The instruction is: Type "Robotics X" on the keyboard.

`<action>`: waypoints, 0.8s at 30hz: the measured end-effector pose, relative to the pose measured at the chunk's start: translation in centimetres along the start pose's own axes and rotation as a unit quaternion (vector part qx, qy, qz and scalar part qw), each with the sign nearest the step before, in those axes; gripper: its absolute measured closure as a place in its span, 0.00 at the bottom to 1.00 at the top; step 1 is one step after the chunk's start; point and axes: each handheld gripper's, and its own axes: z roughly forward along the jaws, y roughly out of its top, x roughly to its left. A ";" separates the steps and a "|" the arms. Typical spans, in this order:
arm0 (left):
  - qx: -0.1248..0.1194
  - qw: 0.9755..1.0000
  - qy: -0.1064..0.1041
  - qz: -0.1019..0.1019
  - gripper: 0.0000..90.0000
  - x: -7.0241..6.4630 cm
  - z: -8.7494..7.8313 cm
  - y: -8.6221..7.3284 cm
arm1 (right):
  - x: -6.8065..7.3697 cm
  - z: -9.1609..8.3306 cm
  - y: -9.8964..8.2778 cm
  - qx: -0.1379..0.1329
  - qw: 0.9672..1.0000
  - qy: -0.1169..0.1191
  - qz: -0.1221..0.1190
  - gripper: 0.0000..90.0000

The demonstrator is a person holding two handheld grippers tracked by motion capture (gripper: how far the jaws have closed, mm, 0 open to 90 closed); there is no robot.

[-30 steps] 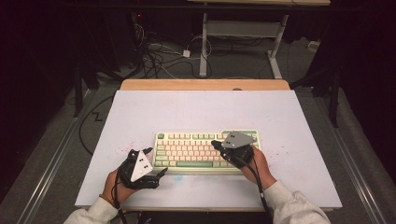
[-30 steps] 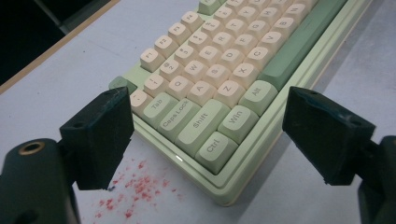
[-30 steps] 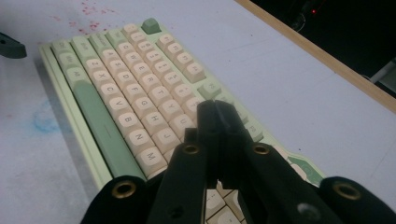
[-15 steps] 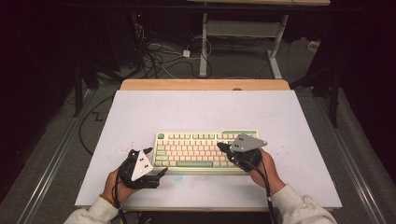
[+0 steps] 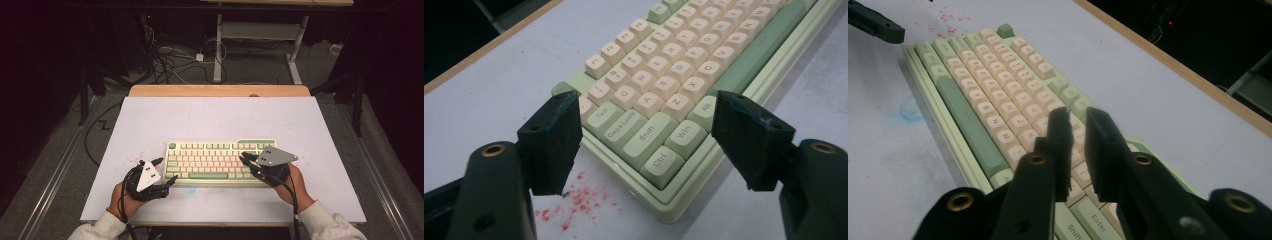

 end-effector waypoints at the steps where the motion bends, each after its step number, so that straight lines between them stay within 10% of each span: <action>1: -0.001 1.000 0.000 -0.002 0.31 0.1 0.0 0.0 | 0.0 -0.2 -0.1 -0.002 1.000 -0.001 0.000 0.80; 7: 0.000 1.000 0.000 -0.012 0.54 0.2 -0.1 0.1 | -0.2 -1.1 -1.0 -0.011 1.000 -0.019 0.006 0.41; 15: 0.004 0.999 -0.035 -0.007 0.90 0.0 -0.4 1.0 | -0.3 -2.0 -2.6 -0.003 1.000 -0.029 0.002 0.31; 24: 0.017 0.998 -0.061 -0.001 0.97 -0.3 0.5 2.4 | -0.7 -3.3 -4.4 -0.005 0.999 -0.049 0.000 0.24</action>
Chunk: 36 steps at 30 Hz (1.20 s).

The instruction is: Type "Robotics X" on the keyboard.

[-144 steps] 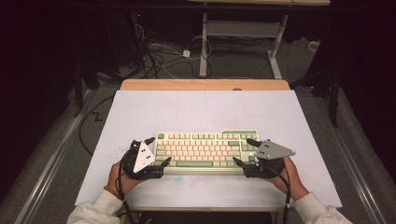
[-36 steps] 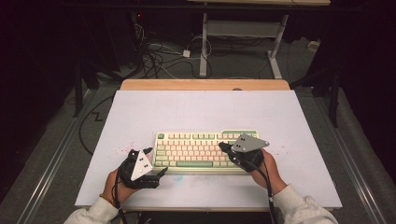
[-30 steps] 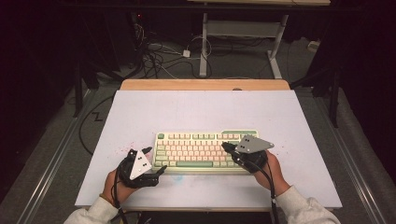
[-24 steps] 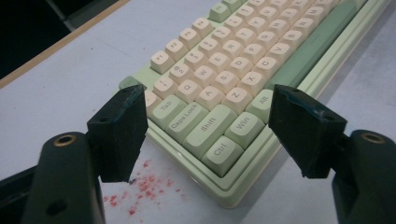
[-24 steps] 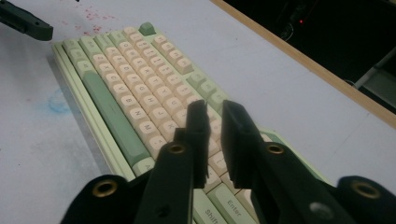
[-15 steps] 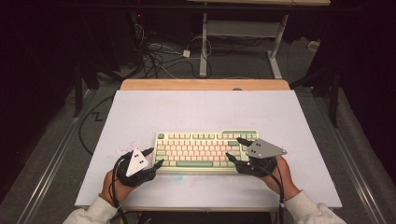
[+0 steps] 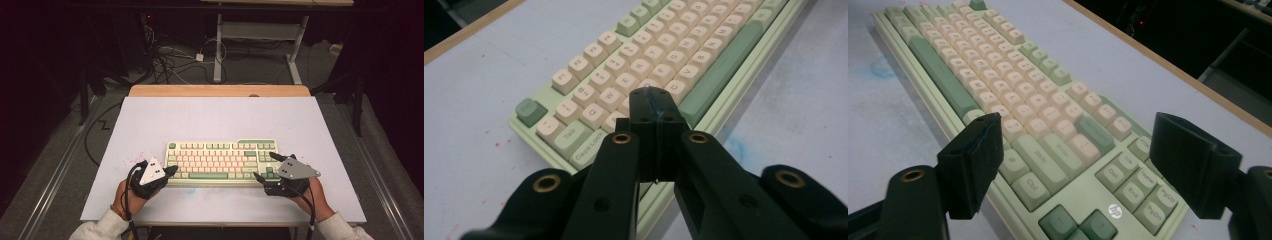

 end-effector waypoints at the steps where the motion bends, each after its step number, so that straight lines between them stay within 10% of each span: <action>1: 0.001 1.000 -0.002 0.002 0.97 0.0 0.1 0.2 | 0.0 -0.1 -0.1 0.000 1.000 -0.001 0.001 0.24; 36: 0.068 0.993 -0.085 0.041 0.97 -1.0 7.5 5.4 | 1.1 0.4 -0.7 0.019 1.000 0.001 -0.011 0.26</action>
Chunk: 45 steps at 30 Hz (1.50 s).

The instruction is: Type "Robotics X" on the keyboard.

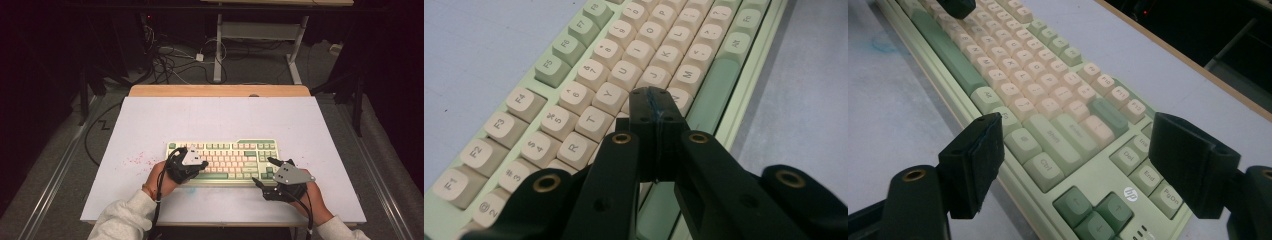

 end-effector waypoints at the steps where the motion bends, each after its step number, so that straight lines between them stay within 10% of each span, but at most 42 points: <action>1: 0.003 1.000 -0.002 0.000 0.97 0.0 0.2 0.1 | 0.0 0.0 0.0 -0.001 1.000 -0.001 0.000 0.26; 22: 0.026 1.000 -0.003 0.014 0.97 -0.8 1.3 0.5 | 0.0 0.3 0.0 0.013 1.000 0.001 -0.005 0.26; 45: -0.029 0.999 0.040 0.009 0.93 0.0 -1.8 -0.1 | -0.5 -0.1 0.0 0.002 1.000 -0.008 0.011 0.28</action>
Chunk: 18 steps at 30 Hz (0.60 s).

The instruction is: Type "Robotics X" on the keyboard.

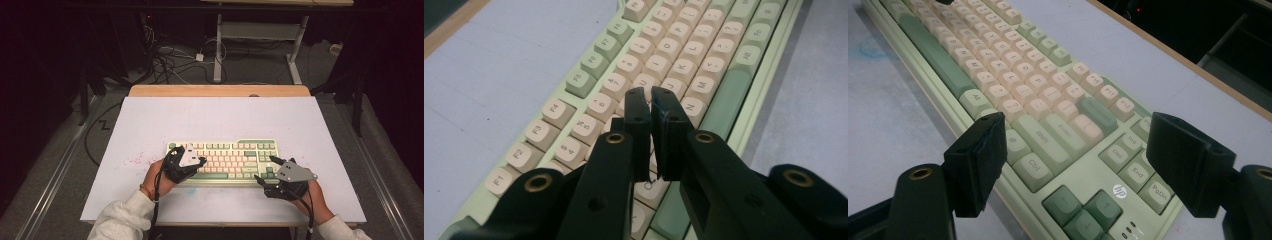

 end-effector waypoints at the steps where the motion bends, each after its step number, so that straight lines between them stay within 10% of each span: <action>1: 0.000 1.000 0.002 0.001 0.93 0.0 -0.1 0.0 | 0.0 0.0 0.0 0.000 1.000 0.000 0.000 0.28; 6: -0.006 1.000 0.012 -0.003 0.87 0.1 -0.4 -0.1 | -0.1 0.0 0.0 0.000 1.000 0.001 0.002 0.29; 18: -0.026 0.998 0.056 -0.002 0.36 -0.1 -1.5 -1.4 | -0.3 -0.2 -0.1 -0.003 1.000 0.002 0.005 0.37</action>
